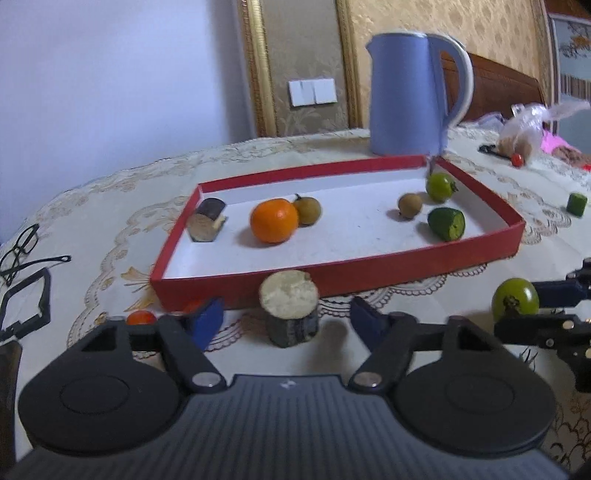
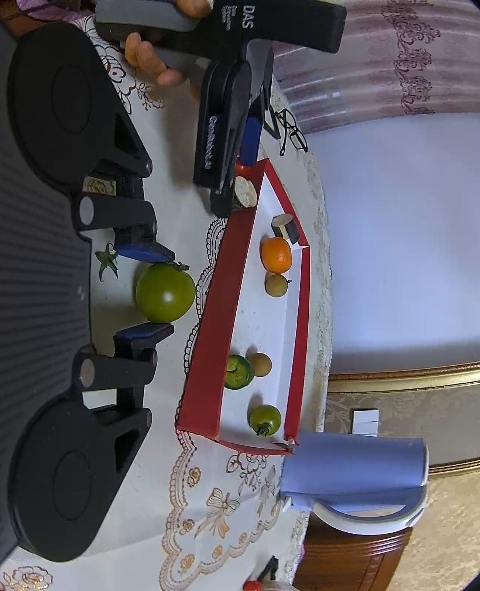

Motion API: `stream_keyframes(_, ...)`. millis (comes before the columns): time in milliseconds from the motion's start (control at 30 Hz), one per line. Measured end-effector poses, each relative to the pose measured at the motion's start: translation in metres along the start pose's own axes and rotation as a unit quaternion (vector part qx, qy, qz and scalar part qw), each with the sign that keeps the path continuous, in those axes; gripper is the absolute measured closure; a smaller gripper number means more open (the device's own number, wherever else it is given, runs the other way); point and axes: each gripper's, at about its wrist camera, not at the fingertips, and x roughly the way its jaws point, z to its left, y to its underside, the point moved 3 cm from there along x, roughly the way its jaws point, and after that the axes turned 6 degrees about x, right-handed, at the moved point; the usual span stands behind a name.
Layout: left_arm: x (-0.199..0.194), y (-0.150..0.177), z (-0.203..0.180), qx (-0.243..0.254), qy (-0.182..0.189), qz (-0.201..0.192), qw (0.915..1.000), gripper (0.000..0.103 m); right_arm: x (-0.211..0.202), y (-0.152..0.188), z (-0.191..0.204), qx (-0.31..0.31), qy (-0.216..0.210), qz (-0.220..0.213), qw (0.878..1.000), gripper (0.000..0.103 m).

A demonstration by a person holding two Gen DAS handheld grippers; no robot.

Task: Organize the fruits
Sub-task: 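Grasp another green tomato with the right tool while the left tool grasps a dark cylindrical slice, then lower the dark slice into the tray and open the left tool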

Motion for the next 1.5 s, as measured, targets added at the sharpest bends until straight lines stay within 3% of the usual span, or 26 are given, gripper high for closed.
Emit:
stream_keyframes(67, 0.002, 0.000, -0.004, 0.007, 0.009, 0.008, 0.9999, 0.063, 0.000, 0.000, -0.001, 0.004, -0.002, 0.000, 1.000, 0.069)
stream_keyframes(133, 0.004, -0.001, -0.005, 0.002, 0.010, 0.010, 0.9999, 0.072, 0.000, 0.000, -0.001, 0.005, -0.002, 0.001, 1.000, 0.069)
stream_keyframes(467, -0.011, -0.002, 0.015, -0.074, 0.040, -0.019, 0.9963, 0.073, -0.001, 0.000, -0.006, 0.026, -0.008, -0.004, 1.000, 0.069)
stream_keyframes(900, -0.028, -0.057, -0.003, -0.028, 0.022, -0.065, 0.9973, 0.072, -0.006, 0.000, -0.008, 0.033, -0.007, -0.016, 0.999, 0.069)
stream_keyframes(1500, 0.057, -0.106, -0.037, -0.013, 0.026, 0.002, 0.9996, 0.072, -0.009, -0.001, -0.010, 0.045, -0.021, -0.021, 0.999, 0.069)
